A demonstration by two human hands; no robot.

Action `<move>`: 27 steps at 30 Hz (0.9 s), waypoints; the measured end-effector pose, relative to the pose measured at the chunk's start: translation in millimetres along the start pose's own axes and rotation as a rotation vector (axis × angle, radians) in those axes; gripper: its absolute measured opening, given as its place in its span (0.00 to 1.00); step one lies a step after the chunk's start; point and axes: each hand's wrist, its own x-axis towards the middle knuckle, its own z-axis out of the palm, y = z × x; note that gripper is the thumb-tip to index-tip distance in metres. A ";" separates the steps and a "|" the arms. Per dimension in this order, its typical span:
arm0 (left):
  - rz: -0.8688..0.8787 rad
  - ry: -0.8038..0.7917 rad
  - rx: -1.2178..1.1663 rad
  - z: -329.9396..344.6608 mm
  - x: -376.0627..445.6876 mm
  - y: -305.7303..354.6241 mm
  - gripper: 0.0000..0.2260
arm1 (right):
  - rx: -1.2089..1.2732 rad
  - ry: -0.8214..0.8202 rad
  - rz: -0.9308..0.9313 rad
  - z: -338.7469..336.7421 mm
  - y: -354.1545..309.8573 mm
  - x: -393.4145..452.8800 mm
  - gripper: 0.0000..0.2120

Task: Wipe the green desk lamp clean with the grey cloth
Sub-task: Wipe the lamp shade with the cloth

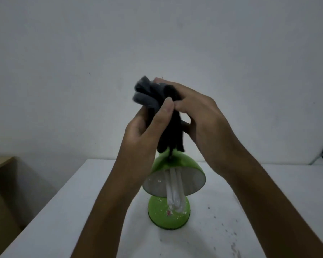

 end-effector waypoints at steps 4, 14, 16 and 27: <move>0.008 0.204 0.061 -10.5 11.8 -2.1 0.13 | 0.194 -0.043 0.079 -2.3 4.6 6.6 0.25; -0.252 0.206 0.054 -45.0 30.5 -67.7 0.07 | -0.514 0.125 0.065 -25.1 87.6 -58.1 0.30; -0.289 0.104 0.082 -36.8 34.7 -77.9 0.08 | -0.530 0.147 0.021 -24.3 94.4 -57.5 0.28; -0.210 -0.119 -0.246 -50.6 -6.0 -97.3 0.15 | -0.537 0.174 0.006 -30.3 97.8 -52.3 0.25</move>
